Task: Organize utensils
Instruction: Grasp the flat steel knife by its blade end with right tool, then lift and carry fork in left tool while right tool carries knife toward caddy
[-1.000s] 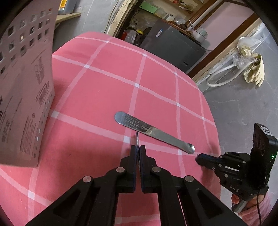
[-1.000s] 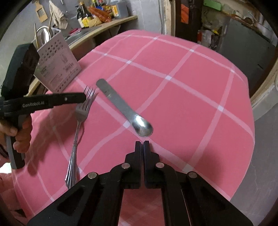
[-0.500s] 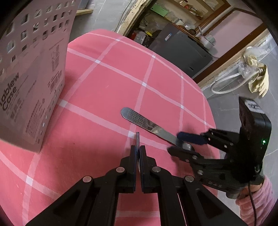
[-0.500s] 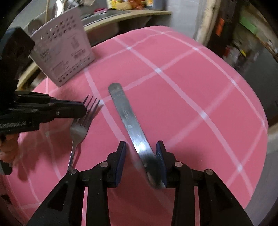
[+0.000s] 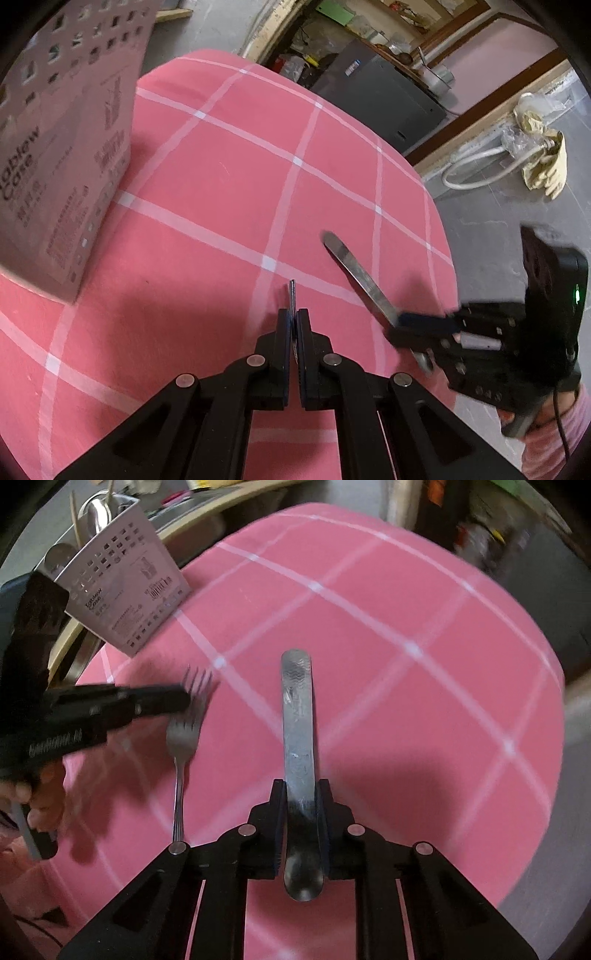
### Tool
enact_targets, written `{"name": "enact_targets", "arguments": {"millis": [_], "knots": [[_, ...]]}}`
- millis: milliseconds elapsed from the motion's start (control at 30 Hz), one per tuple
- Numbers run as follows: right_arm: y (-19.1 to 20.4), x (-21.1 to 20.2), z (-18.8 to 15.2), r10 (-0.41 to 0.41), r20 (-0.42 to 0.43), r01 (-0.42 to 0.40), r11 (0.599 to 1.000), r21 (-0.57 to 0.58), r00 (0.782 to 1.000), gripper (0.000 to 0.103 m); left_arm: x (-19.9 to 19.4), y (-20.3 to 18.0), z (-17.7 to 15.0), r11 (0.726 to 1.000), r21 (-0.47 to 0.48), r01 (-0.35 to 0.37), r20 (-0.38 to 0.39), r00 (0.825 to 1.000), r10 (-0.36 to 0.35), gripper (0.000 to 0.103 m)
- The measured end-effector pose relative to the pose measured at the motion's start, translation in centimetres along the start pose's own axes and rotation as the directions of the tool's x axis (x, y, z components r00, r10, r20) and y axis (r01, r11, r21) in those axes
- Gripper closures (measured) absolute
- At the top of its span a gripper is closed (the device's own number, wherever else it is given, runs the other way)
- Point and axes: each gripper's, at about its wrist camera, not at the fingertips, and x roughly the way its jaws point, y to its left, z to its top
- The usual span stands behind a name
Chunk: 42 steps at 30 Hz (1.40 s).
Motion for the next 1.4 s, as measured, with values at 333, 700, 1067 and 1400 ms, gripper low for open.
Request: {"name": "enact_targets", "arguments": {"millis": [333,700,1067,1400], "knots": [[0.6,-1.7,-2.9,0.047,0.043,-0.051,0.993,0.109,0.998,0.083,1.5,-0.2,0.4,0.996,0.06,0.064,-0.135,0.989,-0.055,0.099],[-3.3,-0.3,0.1,0.187,0.056,-0.191,0.978,0.081,0.981,0.081,2.1,0.2,0.4,0.995,0.054,0.084,-0.16,0.984,-0.074,0.097],[-4.7,1.2,-1.2,0.314,0.106,-0.327,0.933,0.148,0.943,0.089,2.1,-0.2,0.7,0.994,0.083,0.072,-0.147,0.987,-0.06,0.1],[-4.8,-3.2,-5.8,0.224,0.344,-0.322,0.911,0.259,0.912,0.102,-0.9,-1.9,0.4,0.981,0.17,0.091,-0.094,0.993,-0.076,0.1]]}}
